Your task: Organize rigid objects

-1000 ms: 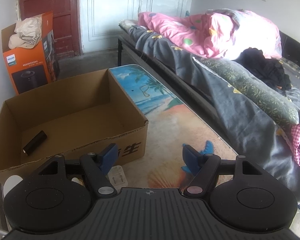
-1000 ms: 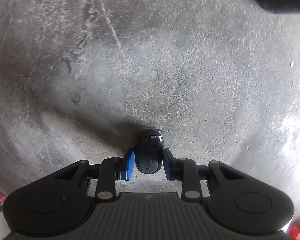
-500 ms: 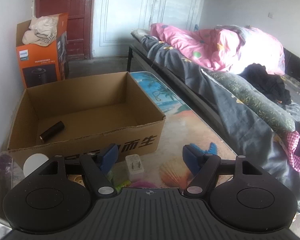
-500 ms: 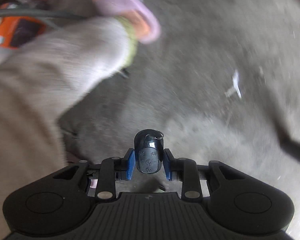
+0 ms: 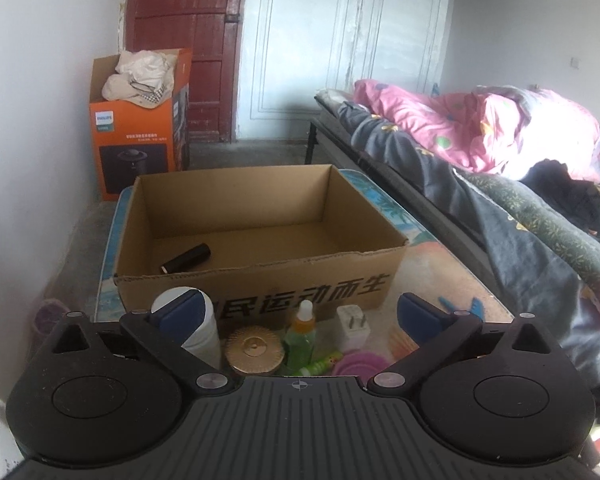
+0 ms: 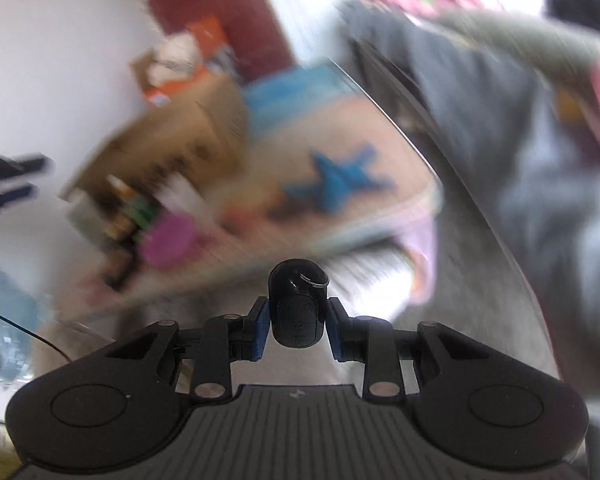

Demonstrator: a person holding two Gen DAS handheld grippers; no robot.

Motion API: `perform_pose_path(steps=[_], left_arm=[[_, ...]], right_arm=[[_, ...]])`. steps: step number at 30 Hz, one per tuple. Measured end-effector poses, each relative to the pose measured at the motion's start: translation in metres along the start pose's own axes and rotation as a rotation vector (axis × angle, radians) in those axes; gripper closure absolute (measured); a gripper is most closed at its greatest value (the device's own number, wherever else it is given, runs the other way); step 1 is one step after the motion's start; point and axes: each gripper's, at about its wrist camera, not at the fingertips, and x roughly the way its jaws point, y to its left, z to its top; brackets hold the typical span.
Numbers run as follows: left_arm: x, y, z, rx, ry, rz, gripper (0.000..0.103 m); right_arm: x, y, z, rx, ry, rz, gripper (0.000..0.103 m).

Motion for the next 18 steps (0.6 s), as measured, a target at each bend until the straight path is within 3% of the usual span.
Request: perform_pose_path(steps=[5, 9, 14, 18], left_arm=[[-0.002, 0.010, 0.007, 0.009, -0.054, 0.014, 0.000], [0.009, 0.023, 0.017, 0.015, -0.079, 0.091, 0.000], [0.022, 0.050, 0.022, -0.053, -0.071, 0.141, 0.000], [0.025, 0.068, 0.019, -0.105, -0.072, 0.163, 0.000]], right_arm=[[0.010, 0.066, 0.091, -0.154, -0.094, 0.212, 0.071], [0.062, 0.114, 0.159, -0.206, -0.052, 0.371, 0.071], [0.177, 0.178, 0.217, -0.192, 0.142, 0.437, 0.071], [0.283, 0.213, 0.231, -0.112, 0.347, 0.427, 0.071]])
